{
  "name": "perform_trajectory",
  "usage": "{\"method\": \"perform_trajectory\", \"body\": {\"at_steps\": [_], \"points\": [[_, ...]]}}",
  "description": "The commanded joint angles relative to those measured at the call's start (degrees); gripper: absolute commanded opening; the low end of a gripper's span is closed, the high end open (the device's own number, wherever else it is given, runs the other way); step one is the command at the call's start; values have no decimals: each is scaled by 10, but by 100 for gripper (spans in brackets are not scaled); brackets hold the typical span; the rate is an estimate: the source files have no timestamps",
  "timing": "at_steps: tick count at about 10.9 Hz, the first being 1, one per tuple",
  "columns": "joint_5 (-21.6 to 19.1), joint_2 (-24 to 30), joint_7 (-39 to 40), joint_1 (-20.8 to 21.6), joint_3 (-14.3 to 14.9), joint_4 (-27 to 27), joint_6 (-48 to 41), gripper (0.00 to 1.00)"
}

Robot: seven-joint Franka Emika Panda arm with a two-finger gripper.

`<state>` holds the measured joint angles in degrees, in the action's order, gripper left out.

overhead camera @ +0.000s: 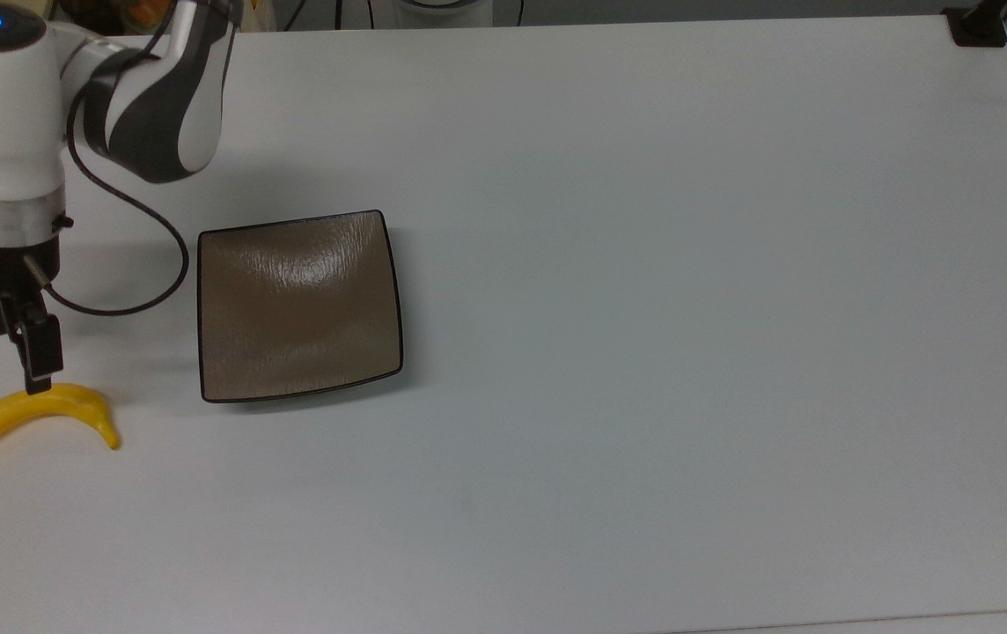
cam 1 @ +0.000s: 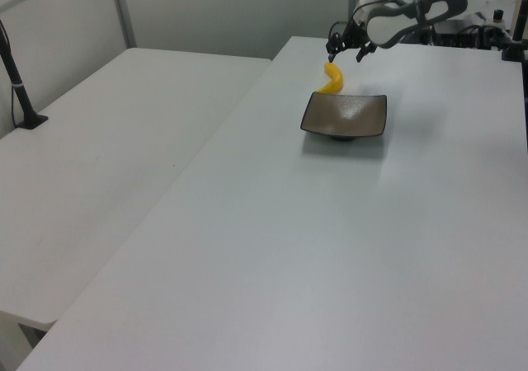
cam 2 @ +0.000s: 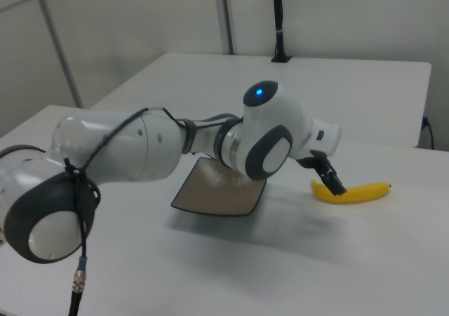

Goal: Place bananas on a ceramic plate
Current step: 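Move the gripper past the plate and lower it over the yellow banana, then close the gripper on the middle of the yellow banana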

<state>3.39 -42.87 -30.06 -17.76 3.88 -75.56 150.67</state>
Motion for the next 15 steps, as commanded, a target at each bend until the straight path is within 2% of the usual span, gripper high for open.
{"method": "perform_trajectory", "body": {"at_steps": [1, 5, 6, 7, 8, 9, 10, 13, 15], "points": [[9, -76, -25, 8, 13, 62, 54, 100], [9, -101, -37, 12, 18, 63, 85, 100], [9, -105, -37, 13, 22, 63, 86, 87], [10, -105, -34, 14, 22, 63, 86, 65], [13, -105, -16, 14, 24, 62, 86, 49], [13, -105, 16, 14, 24, 62, 85, 27], [12, -104, 25, 13, 24, 62, 85, 13], [12, -93, 27, 13, 23, 61, 84, 10], [4, -59, 27, 8, 19, 54, 75, 11]]}}
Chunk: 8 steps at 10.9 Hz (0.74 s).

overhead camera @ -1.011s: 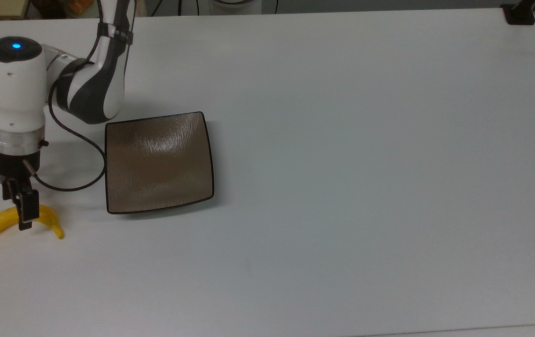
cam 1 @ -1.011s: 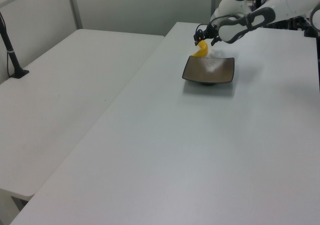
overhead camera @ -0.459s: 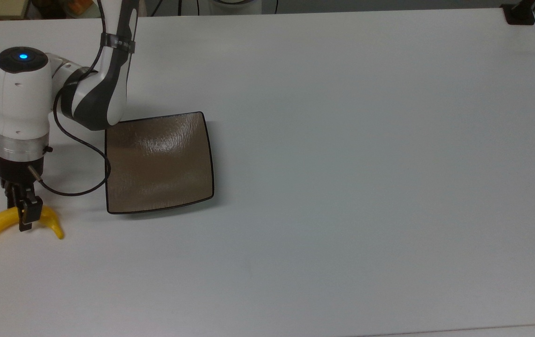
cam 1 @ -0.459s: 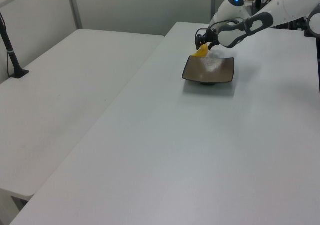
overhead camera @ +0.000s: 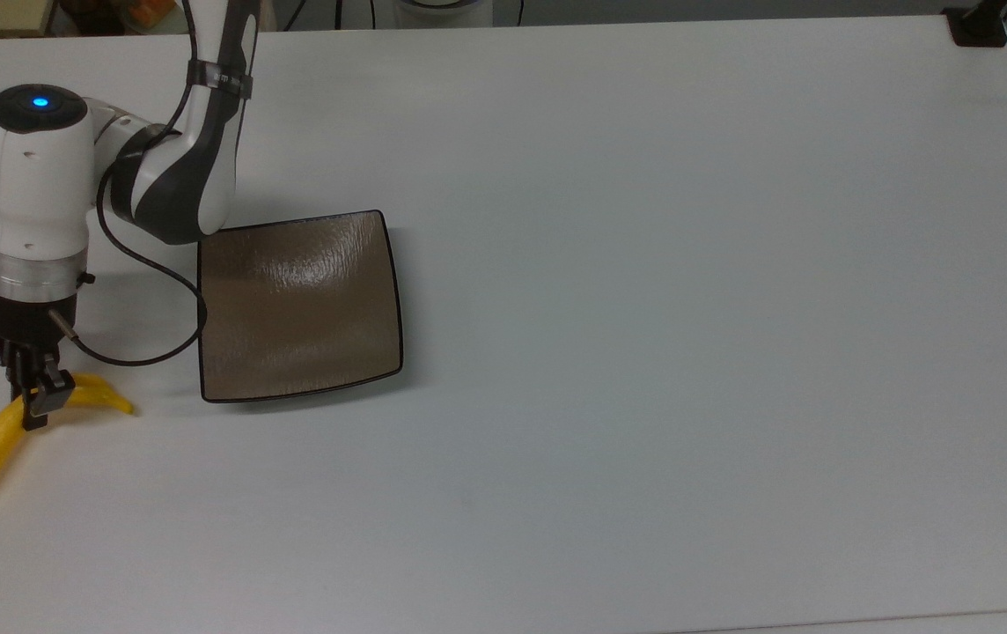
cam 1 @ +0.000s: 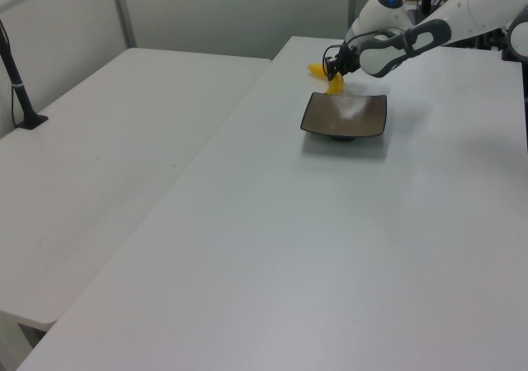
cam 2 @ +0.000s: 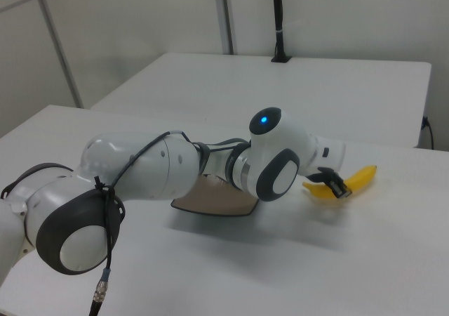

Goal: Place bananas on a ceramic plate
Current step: 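Lift the banana and carry it over the brown plate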

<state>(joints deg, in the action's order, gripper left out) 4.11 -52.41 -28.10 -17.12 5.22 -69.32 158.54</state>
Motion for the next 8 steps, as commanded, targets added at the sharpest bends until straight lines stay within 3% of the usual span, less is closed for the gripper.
{"method": "perform_trajectory", "body": {"at_steps": [1, 4, 6, 8], "points": [[-4, 56, 8, 1, 2, -20, -15, 11], [-4, 145, 26, -4, -22, -88, -85, 12], [-4, 214, 68, -14, -58, -149, -152, 13], [-4, 258, 85, -14, -86, -174, -222, 14]]}}
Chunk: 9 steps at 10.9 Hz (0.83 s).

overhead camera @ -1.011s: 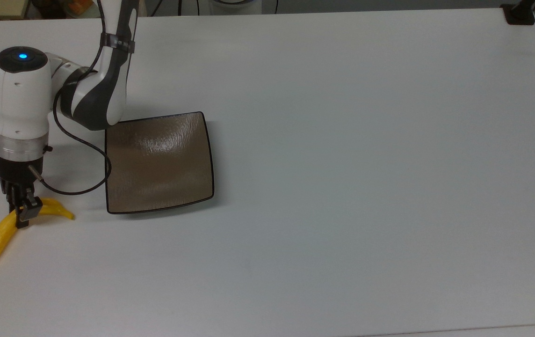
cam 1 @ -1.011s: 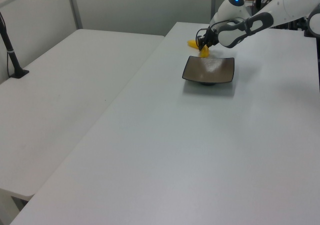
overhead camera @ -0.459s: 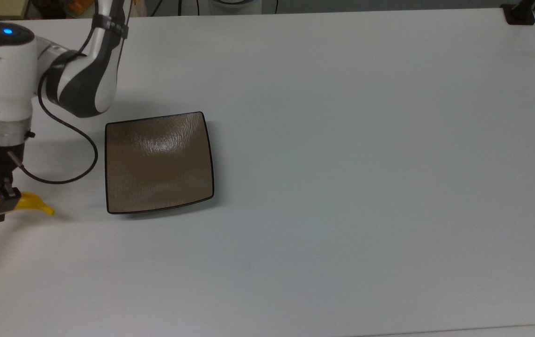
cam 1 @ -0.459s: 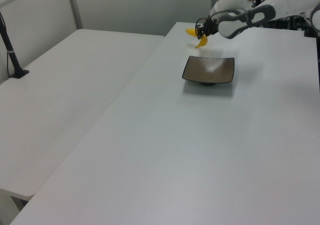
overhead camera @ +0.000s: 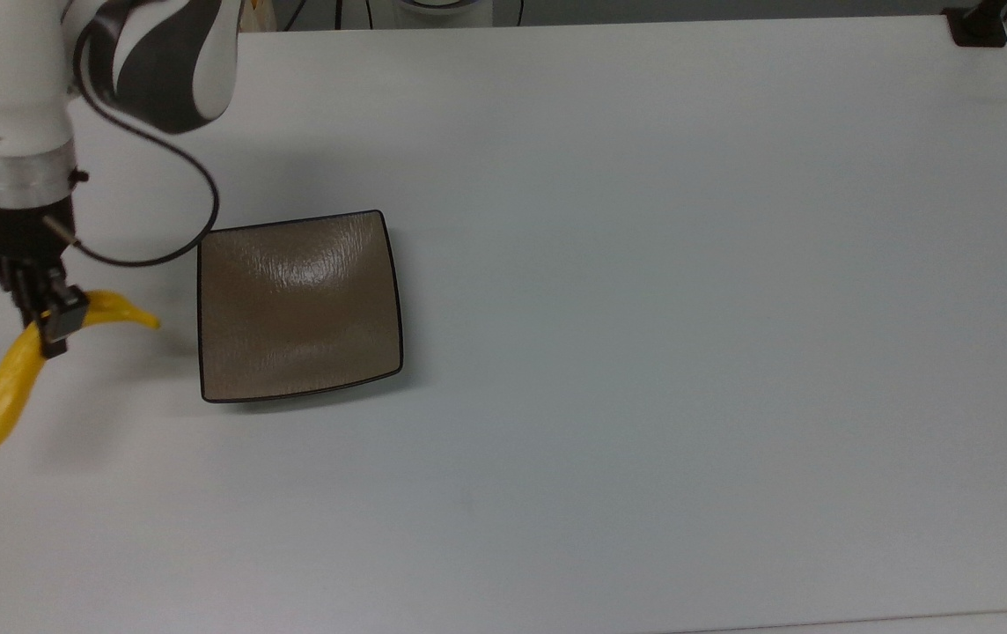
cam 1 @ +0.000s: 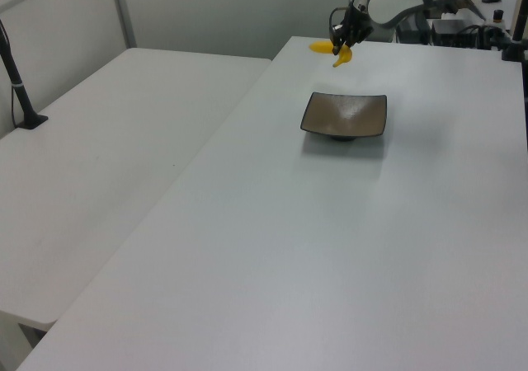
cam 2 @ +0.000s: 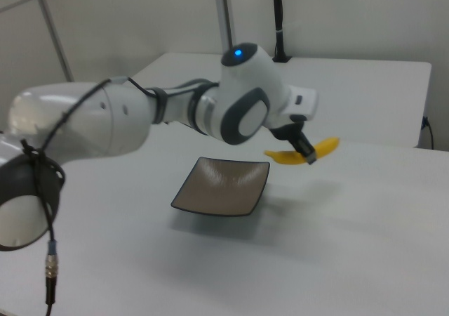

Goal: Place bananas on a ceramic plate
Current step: 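Lift the banana and carry it over the brown plate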

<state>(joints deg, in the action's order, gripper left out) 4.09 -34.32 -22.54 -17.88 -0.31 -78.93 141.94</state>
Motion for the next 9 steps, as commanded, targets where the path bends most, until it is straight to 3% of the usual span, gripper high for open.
{"method": "perform_trajectory", "body": {"at_steps": [1, 5, 7, 8, 9], "points": [[-4, 100, 36, -7, -42, -93, -91, 14], [-7, 195, 56, 0, -89, -208, -142, 14], [-8, 196, 52, 22, -102, -227, -143, 22], [-8, 190, 51, 28, -102, -228, -143, 53], [-8, 189, 50, 28, -102, -227, -150, 100]]}}
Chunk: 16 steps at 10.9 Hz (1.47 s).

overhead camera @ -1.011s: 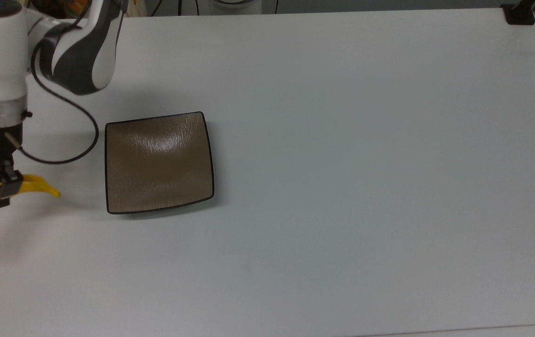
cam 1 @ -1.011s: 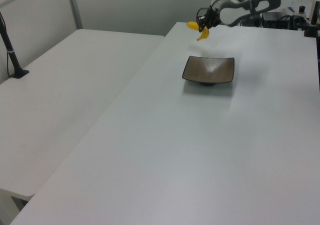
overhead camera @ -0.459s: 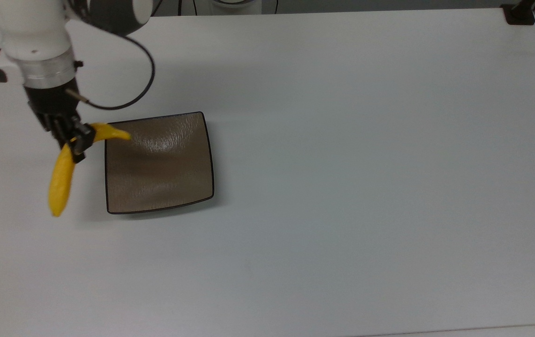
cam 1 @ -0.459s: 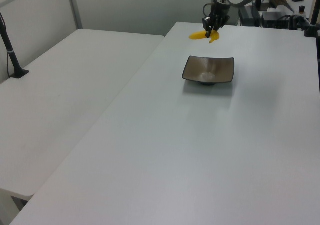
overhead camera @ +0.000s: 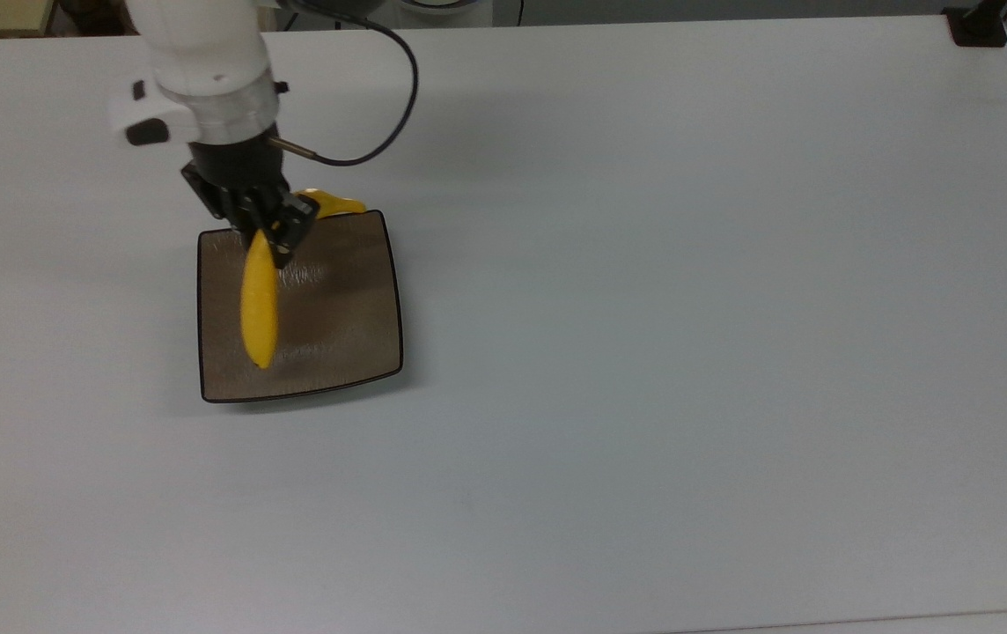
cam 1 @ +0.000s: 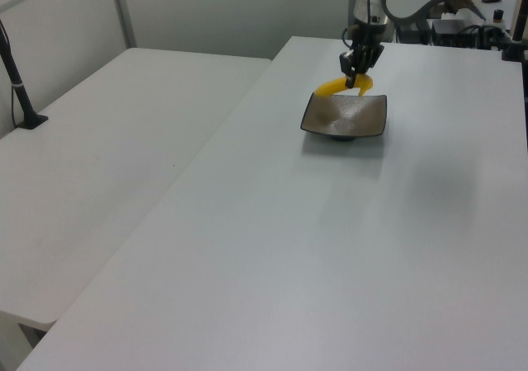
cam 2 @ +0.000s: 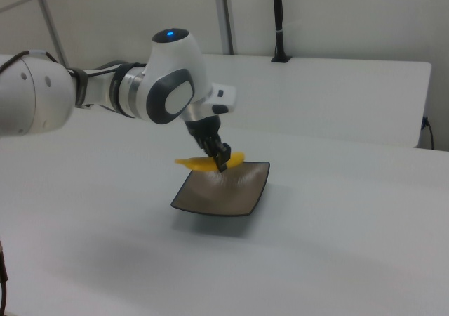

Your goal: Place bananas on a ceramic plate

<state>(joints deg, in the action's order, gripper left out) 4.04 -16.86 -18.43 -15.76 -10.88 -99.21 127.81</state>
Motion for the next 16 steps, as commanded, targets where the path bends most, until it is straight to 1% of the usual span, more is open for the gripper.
{"method": "perform_trajectory", "body": {"at_steps": [1, 4, 5, 7, 9, 10, 11, 12, 13, 14, 15, 16], "points": [[-8, 17, 9, 7, 3, -17, -27, 100], [-4, 25, 13, 9, 3, -16, -48, 100], [4, 37, 20, 16, 3, -15, -68, 100], [7, 59, 103, 28, 3, -13, -136, 100], [7, 85, 173, 51, 14, -14, -197, 100], [3, 96, 193, 70, 25, -17, -212, 100], [-3, 106, 201, 107, 53, -19, -221, 100], [-8, 115, 197, 134, 69, -20, -225, 100], [-13, 127, 193, 145, 70, -21, -230, 100], [-15, 143, 179, 153, 70, -37, -229, 100], [-29, 155, 177, 158, 70, -47, -226, 100], [-49, 161, 172, 159, 73, -44, -229, 100]]}}
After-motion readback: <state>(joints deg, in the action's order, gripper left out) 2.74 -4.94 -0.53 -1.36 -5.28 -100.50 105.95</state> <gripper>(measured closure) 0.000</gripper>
